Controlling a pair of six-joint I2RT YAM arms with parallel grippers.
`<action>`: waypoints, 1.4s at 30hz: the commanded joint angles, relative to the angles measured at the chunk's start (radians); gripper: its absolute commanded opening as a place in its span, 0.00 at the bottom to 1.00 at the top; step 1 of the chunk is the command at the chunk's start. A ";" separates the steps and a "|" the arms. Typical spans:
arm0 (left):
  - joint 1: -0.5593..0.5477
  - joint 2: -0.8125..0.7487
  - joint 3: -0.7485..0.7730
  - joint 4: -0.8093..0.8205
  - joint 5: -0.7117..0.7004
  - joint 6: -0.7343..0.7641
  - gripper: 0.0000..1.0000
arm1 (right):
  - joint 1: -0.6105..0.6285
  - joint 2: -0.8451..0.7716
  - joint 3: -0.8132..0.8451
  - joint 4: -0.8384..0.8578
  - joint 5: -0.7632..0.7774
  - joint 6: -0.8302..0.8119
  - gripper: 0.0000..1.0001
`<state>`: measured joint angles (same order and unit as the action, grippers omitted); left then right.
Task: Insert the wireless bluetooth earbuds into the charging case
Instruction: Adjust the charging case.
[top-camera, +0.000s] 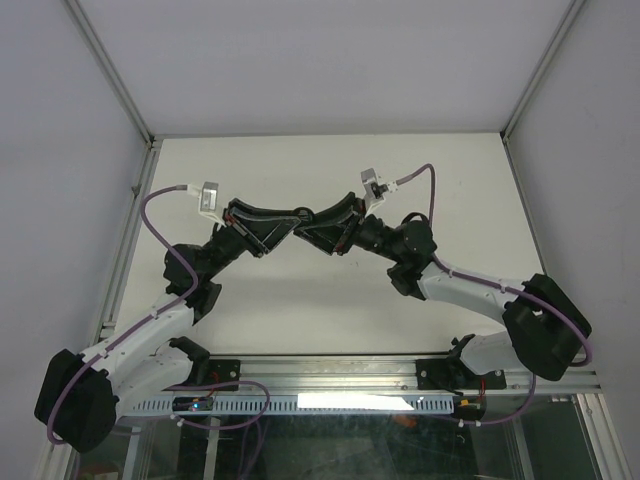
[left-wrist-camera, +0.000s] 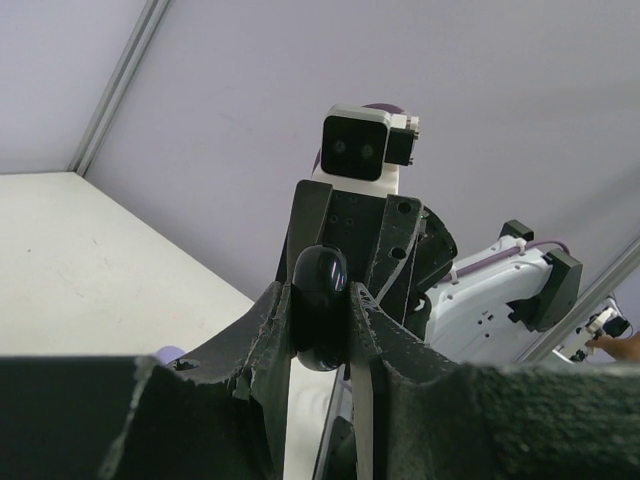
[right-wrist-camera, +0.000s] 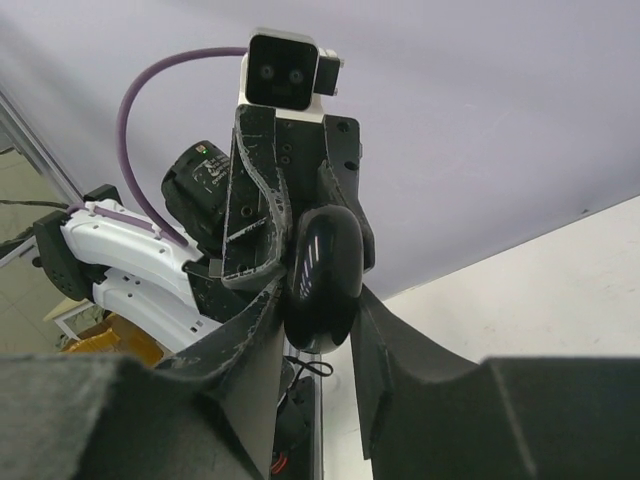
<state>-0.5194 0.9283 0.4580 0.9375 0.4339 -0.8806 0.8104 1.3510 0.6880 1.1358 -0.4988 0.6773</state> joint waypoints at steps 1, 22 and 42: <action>-0.017 -0.018 -0.017 0.104 -0.053 0.000 0.05 | 0.009 0.000 0.007 0.138 0.021 0.020 0.33; -0.091 -0.063 -0.067 0.101 -0.151 0.070 0.25 | 0.011 -0.043 -0.022 0.114 0.042 -0.046 0.05; -0.032 -0.058 0.308 -0.672 0.216 0.498 0.50 | -0.109 -0.188 0.135 -0.615 -0.350 -0.314 0.00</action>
<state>-0.5739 0.8417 0.6964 0.3794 0.5201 -0.4717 0.7082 1.1938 0.7483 0.6319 -0.7444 0.4454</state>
